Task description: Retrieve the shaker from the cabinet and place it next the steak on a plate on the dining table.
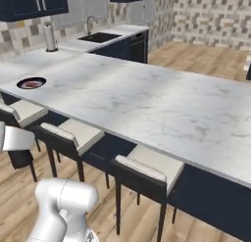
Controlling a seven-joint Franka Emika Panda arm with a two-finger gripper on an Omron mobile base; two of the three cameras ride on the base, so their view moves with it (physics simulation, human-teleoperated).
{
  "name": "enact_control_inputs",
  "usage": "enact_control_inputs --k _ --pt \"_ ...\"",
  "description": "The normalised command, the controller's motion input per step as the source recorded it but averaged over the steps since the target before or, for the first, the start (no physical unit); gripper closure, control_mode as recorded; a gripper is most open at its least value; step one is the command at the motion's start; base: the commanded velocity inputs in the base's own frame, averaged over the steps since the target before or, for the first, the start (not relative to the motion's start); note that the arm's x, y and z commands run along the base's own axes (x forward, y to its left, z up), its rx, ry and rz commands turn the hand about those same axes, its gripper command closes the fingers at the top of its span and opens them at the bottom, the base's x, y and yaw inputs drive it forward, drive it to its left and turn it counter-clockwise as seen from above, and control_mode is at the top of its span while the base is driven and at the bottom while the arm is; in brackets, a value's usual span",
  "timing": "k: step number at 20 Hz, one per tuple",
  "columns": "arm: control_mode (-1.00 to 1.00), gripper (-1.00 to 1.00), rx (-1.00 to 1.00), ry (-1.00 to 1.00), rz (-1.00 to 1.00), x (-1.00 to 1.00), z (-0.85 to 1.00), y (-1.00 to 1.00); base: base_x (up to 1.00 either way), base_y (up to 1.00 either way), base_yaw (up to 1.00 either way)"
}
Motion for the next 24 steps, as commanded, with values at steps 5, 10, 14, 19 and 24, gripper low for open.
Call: enact_control_inputs --k 5,10,14,19,24 --pt "1.0 1.0 0.0 0.0 0.0 0.0 0.0 0.0 0.27 1.0 -0.29" --pt "1.0 1.0 0.0 0.0 0.0 0.0 0.0 0.0 0.23 1.0 -0.28" --pt "1.0 1.0 0.0 0.0 0.0 0.0 0.0 0.0 0.29 1.0 -0.29" --pt "1.0 1.0 0.0 0.0 0.0 0.0 0.0 0.0 0.6 1.0 -0.33" --pt "1.0 1.0 0.0 0.0 0.0 0.0 0.0 0.0 0.94 0.8 -0.29"
